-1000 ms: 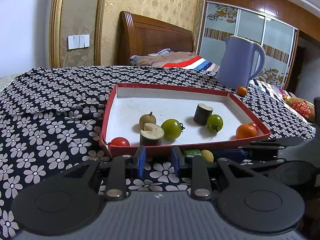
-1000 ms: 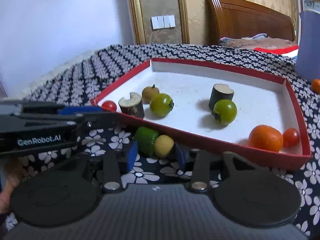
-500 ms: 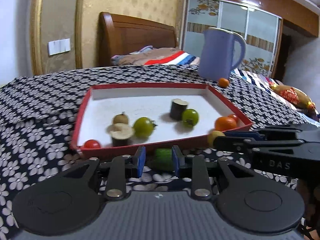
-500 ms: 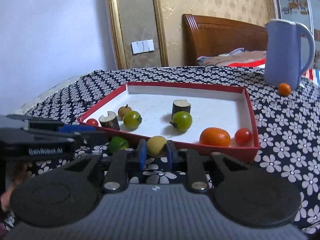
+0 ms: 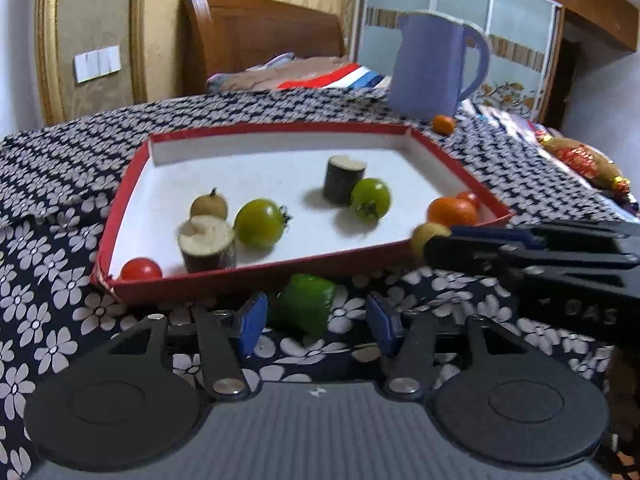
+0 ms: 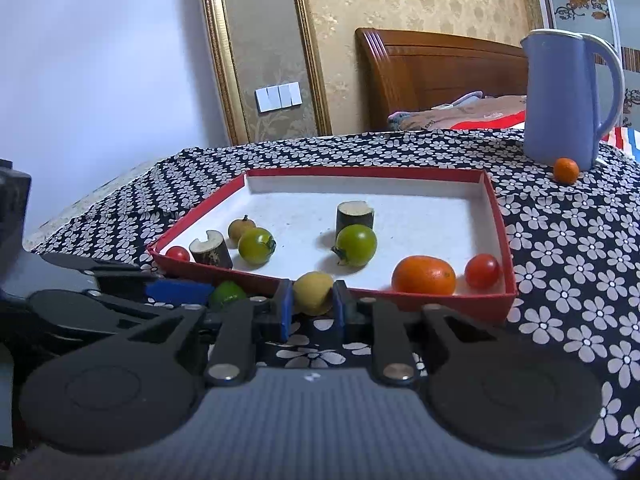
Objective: Organize fruits
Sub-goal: 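Carry the yellow fruit with the right gripper while the left carries the cucumber over the tray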
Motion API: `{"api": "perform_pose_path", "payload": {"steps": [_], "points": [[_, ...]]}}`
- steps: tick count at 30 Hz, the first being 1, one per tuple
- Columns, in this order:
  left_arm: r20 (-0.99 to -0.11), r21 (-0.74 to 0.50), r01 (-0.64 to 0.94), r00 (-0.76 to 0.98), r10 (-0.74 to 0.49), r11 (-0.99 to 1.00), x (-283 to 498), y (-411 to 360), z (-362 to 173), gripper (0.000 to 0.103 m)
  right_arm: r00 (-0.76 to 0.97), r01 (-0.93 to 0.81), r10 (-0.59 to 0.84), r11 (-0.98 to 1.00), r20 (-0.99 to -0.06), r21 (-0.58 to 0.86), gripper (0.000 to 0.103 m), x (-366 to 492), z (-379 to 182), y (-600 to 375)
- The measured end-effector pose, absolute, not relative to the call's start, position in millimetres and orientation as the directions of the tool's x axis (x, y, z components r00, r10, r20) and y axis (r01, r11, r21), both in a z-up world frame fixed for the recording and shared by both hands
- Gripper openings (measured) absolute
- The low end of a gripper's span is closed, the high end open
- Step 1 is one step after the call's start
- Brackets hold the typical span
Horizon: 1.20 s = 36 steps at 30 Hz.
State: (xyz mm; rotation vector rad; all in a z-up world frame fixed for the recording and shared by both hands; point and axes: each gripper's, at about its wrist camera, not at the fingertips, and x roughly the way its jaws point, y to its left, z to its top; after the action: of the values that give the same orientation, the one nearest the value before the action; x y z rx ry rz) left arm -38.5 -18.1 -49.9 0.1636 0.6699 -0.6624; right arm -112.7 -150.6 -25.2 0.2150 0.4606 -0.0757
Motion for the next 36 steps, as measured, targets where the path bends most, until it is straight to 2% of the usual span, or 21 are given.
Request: {"api": "perform_pose_path", "payload": {"steps": [1, 2, 6, 9, 12, 19, 25, 36], "points": [[-0.624, -0.058, 0.616, 0.592, -0.51, 0.786, -38.3, -18.9, -51.0, 0.047, 0.894, 0.122, -0.025, 0.974, -0.446, 0.189, 0.021, -112.7, -24.9, -150.5], [-0.625, -0.053, 0.617, 0.593, -0.508, 0.785, -38.9, -19.0, -51.5, 0.035, 0.895, 0.121, -0.024, 0.974, -0.445, 0.191, 0.021, -112.7, -24.6, -150.8], [-0.622, -0.053, 0.604, 0.603, -0.5, 0.795, -39.0, -16.2, -51.4, 0.026, 0.897, 0.124, -0.026, 0.973, -0.441, 0.196, 0.021, -114.4, -23.7, -151.6], [-0.609, -0.082, 0.613, 0.593, -0.527, 0.786, -40.1, -12.1, -47.4, 0.025, 0.901, 0.127, -0.031, 0.972, -0.433, 0.195, 0.021, -115.7, -21.6, -151.8], [-0.579, -0.045, 0.62, 0.623, -0.526, 0.783, -51.5, -11.7, -36.3, 0.025, 0.907, 0.124, -0.035, 0.975, -0.42, 0.186, 0.021, -116.1, -15.9, -150.8], [-0.513, -0.056, 0.577, 0.684, -0.519, 0.815, -43.8, -15.2, -6.1, 0.025, 0.916, 0.133, -0.05, 0.974, -0.398, 0.184, 0.021, -105.6, -7.2, -148.1], [-0.517, -0.09, 0.529, 0.699, -0.493, 0.844, -17.6, -16.3, -16.2, 0.025, 0.91, 0.154, -0.067, 0.971, -0.41, 0.183, 0.021, -87.0, -9.3, -144.9], [-0.538, -0.08, 0.489, 0.713, -0.451, 0.869, 0.6, -23.3, -25.9, 0.025, 0.892, 0.171, -0.072, 0.967, -0.446, 0.188, 0.021, -58.9, -21.6, -145.7]]}}
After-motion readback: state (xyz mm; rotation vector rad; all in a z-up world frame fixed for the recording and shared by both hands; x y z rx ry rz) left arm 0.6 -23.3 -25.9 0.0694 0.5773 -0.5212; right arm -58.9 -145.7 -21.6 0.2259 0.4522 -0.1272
